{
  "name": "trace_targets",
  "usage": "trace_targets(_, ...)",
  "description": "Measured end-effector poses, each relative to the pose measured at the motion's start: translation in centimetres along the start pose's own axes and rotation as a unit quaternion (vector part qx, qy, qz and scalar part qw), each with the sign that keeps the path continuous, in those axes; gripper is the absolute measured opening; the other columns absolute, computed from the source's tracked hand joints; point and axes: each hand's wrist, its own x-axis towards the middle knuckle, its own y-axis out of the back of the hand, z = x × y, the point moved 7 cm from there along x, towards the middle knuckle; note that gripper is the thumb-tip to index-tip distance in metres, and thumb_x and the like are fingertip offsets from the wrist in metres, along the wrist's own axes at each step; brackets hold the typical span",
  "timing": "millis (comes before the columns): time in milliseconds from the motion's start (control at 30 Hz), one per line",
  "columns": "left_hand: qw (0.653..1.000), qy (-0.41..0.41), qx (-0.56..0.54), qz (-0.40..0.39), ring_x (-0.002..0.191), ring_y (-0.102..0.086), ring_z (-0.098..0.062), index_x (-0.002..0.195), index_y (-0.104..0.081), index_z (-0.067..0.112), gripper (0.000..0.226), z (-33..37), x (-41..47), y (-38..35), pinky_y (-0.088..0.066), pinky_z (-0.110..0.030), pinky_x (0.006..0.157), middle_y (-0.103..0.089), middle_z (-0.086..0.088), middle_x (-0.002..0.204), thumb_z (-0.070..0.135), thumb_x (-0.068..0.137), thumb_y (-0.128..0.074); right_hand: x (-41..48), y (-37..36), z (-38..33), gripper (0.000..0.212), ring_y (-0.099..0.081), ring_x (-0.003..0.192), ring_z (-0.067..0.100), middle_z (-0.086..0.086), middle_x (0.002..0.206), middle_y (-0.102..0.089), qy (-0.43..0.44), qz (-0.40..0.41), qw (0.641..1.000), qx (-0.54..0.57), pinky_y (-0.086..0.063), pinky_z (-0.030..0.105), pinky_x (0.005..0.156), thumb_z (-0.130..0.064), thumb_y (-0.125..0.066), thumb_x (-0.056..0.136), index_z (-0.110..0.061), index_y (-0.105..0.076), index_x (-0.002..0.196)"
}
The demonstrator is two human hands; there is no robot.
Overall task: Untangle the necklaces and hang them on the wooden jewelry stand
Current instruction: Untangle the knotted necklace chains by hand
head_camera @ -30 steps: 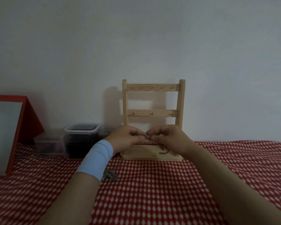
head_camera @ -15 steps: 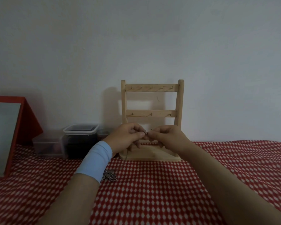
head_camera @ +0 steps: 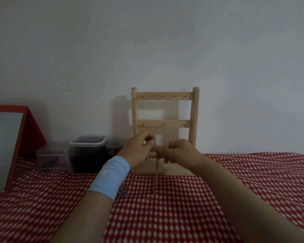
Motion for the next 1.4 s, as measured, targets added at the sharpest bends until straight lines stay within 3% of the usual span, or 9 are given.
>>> trace_targets(100,1.000,-0.001,-0.027,-0.005,0.057,-0.058,-0.006,0.087,-0.058,0.027,0.013,-0.1,0.0,0.4,-0.049,-0.023,0.058,-0.065,0.006,0.093,0.023,0.098,-0.052,0.1,-0.1,1.0,0.020,-0.065,0.068,0.010,-0.001,0.092,-0.078,-0.043,-0.010,0.999,0.029,-0.053,0.028,0.071,-0.030,-0.069,0.095,-0.013,-0.079,0.098)
trace_targets(167,1.000,-0.011,-0.018,-0.021,0.070,-0.061,0.003,0.089,-0.065,0.031,0.004,0.0,-0.1,0.5,-0.046,-0.015,0.064,-0.066,0.014,0.094,0.027,0.091,-0.064,0.1,0.1,1.2,0.023,-0.061,0.063,0.013,0.002,0.085,-0.074,-0.054,-0.011,0.994,0.097,-0.050,0.030,0.067,-0.027,-0.068,0.095,-0.007,-0.078,0.101)
trace_targets(267,1.000,-0.015,-0.009,-0.005,0.082,-0.061,0.011,0.088,-0.075,0.033,0.013,0.1,-0.3,0.8,-0.043,-0.007,0.071,-0.070,0.019,0.089,0.023,0.080,-0.077,0.0,-0.2,0.8,0.024,-0.058,0.060,0.014,0.003,0.079,-0.070,-0.060,-0.036,0.988,0.140,-0.049,0.029,0.061,-0.024,-0.063,0.098,-0.003,-0.074,0.099)
trace_targets(400,0.998,-0.027,0.057,0.012,0.069,-0.058,0.013,0.090,-0.077,0.031,0.011,0.6,-0.1,1.2,-0.040,-0.008,0.065,-0.069,0.022,0.081,0.023,0.086,-0.071,-0.1,-0.8,0.8,0.027,-0.056,0.062,0.014,0.001,0.078,-0.066,-0.075,-0.052,0.987,0.130,-0.050,0.029,0.062,-0.030,-0.056,0.102,-0.007,-0.071,0.101)
trace_targets(567,0.994,-0.030,0.105,0.005,0.060,-0.059,-0.001,0.088,-0.065,0.029,0.012,1.0,0.0,0.5,-0.040,-0.014,0.057,-0.066,0.013,0.090,0.026,0.095,-0.057,-0.3,-1.8,0.3,0.029,-0.055,0.063,0.014,0.001,0.077,-0.062,-0.075,-0.081,0.988,0.112,-0.049,0.030,0.064,-0.036,-0.048,0.105,-0.011,-0.063,0.097)
trace_targets(767,0.998,0.050,-0.032,-0.024,0.063,-0.060,-0.014,0.082,-0.058,0.024,0.022,-0.8,0.0,-0.2,-0.049,-0.032,0.067,-0.063,0.000,0.076,0.021,0.100,-0.046,-0.3,-1.0,0.3,0.036,-0.054,0.062,0.012,0.000,0.083,-0.070,-0.048,-0.065,0.989,0.120,-0.045,0.028,0.064,-0.034,-0.060,0.101,-0.001,-0.073,0.108)
trace_targets(1033,0.940,0.123,-0.318,-0.015,0.056,-0.056,-0.020,0.084,-0.061,0.011,0.022,-1.6,0.1,-0.9,-0.041,-0.025,0.038,-0.058,-0.010,0.071,0.010,0.099,-0.046,0.1,-0.6,1.3,0.020,-0.053,0.059,0.011,0.000,0.078,-0.070,-0.080,-0.043,0.986,0.139,-0.045,0.026,0.058,-0.027,-0.065,0.098,-0.010,-0.074,0.093)
trace_targets(1200,0.910,0.156,-0.383,-0.039,0.047,-0.048,-0.013,0.071,-0.046,0.014,0.014,-0.6,-0.3,-1.8,-0.029,-0.014,0.036,-0.051,-0.005,0.067,0.022,0.082,-0.049,0.3,-1.3,1.1,0.015,-0.044,0.055,0.010,-0.003,0.073,-0.056,-0.104,-0.061,0.958,0.259,-0.040,0.027,0.057,-0.024,-0.053,0.100,-0.014,-0.062,0.091)
trace_targets(1400,0.946,0.136,-0.280,-0.089,0.057,-0.051,-0.013,0.072,-0.059,0.013,0.016,-1.1,-0.5,-1.9,-0.034,-0.023,0.044,-0.055,-0.004,0.062,0.020,0.086,-0.064,-0.5,-2.6,0.4,0.016,-0.033,0.054,0.012,-0.003,0.072,-0.042,-0.133,-0.161,0.901,0.381,-0.033,0.026,0.055,-0.025,-0.036,0.088,-0.020,-0.046,0.078)
